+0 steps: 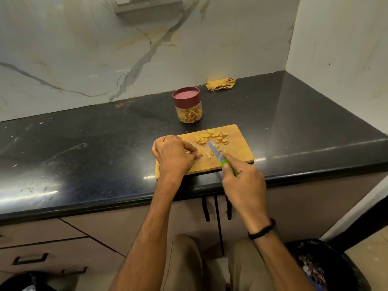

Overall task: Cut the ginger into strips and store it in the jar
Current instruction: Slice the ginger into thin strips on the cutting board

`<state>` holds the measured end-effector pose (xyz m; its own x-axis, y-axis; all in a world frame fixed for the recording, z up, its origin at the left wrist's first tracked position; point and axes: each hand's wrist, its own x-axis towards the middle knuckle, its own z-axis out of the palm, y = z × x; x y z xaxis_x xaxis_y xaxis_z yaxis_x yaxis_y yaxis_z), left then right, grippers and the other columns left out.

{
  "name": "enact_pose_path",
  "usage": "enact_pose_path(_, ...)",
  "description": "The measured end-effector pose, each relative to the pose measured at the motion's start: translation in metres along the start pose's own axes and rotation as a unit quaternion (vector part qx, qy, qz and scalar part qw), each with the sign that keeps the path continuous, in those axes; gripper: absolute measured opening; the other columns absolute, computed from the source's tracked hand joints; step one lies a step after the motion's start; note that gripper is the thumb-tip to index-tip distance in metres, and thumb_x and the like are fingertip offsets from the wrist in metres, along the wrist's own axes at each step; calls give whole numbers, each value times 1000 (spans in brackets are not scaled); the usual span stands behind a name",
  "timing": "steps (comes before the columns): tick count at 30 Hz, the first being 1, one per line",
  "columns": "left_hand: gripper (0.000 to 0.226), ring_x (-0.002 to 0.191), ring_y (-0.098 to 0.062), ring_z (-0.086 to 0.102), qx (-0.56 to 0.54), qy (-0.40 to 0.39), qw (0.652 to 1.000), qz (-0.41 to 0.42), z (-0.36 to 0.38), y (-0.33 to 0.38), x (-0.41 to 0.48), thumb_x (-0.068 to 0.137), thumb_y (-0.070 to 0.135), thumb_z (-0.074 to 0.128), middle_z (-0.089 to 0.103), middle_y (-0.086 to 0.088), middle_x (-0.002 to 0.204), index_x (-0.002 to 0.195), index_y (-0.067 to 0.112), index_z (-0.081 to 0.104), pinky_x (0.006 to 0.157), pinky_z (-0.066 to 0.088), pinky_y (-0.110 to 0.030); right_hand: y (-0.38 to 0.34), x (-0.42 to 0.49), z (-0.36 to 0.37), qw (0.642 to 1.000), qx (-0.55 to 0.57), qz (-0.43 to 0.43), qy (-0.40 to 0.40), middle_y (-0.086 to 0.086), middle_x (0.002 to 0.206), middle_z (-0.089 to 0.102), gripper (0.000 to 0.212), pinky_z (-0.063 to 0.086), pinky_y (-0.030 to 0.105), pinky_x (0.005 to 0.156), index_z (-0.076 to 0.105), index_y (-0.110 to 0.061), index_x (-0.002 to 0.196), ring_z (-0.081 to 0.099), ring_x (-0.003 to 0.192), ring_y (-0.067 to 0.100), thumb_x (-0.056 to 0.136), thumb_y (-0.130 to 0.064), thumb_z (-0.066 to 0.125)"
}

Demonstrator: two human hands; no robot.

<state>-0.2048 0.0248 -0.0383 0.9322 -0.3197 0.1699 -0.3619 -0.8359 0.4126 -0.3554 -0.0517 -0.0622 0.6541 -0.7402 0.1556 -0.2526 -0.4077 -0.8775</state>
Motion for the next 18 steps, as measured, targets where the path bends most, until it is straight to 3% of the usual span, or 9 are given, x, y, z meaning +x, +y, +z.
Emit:
enact_pose_path(4,26,134,-25,32,-3,-11,1000,6,-3,-2,-3,79,52,77,57,5,135,101,38,78,111,24,-43,-6,5,19,991,-116,-63,-2,-13,68,52,40,26,11,46,49,-38,139,44,56,3,100,-30,48)
enact_pose_path(9,25,136,-25,31,-5,-16,1000,19,-5,-6,-5,83,51,74,58,6,134,104,39,78,114,22,-46,-10,4,29,975,-194,-109,-18,-7,70,51,42,24,18,47,47,-34,141,44,61,8,100,-29,46)
enact_pose_path(18,26,135,-24,32,5,-18,1000,19,-3,-6,-4,85,52,72,58,6,134,106,38,77,114,22,-47,-16,0,25,966,-228,-108,-53,-4,74,48,47,24,20,52,39,-33,146,44,65,10,100,-27,46)
